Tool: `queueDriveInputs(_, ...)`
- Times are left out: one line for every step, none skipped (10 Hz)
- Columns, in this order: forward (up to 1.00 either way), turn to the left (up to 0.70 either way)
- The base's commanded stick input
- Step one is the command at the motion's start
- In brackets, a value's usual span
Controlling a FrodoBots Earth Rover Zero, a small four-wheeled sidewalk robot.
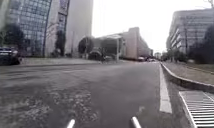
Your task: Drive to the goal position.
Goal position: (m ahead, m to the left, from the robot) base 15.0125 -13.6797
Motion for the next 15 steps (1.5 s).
queueDriveInputs(0.46, -0.28)
queueDriveInputs(0.46, -0.28)
queueDriveInputs(0.47, -0.28)
queueDriveInputs(0.47, -0.28)
queueDriveInputs(0.50, -0.29)
queueDriveInputs(0.55, -0.15)
queueDriveInputs(0.60, -0.03)
queueDriveInputs(0.68, 0.00)
queueDriveInputs(0.70, 0.00)
queueDriveInputs(0.70, 0.00)
queueDriveInputs(0.70, 0.00)
queueDriveInputs(0.70, 0.00)
queueDriveInputs(0.70, 0.00)
queueDriveInputs(0.70, 0.00)
queueDriveInputs(0.70, 0.00)
